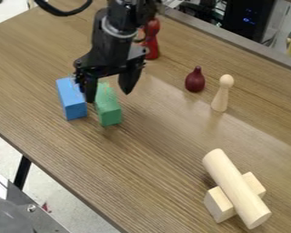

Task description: Move the green box to the top of the blue box

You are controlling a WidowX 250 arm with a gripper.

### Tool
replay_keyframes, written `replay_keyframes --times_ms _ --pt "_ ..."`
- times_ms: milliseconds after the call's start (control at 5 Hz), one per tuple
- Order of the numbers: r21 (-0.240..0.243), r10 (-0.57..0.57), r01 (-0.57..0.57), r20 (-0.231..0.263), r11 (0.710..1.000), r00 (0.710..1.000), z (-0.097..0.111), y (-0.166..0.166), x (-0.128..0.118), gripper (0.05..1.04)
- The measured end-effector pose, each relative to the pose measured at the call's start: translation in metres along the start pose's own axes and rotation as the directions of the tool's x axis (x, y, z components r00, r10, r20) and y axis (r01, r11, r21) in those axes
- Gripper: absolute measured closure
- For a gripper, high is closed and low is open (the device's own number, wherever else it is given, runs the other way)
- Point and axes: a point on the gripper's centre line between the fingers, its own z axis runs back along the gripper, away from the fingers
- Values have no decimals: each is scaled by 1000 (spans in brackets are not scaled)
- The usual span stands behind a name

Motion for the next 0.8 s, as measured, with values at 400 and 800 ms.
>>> replay_keyframes --times_ms 400,800 --pt "-3 36 -36 -45 999 998 -14 7 8 85" --pt "14 53 -52 -68 999 996 -23 13 8 85"
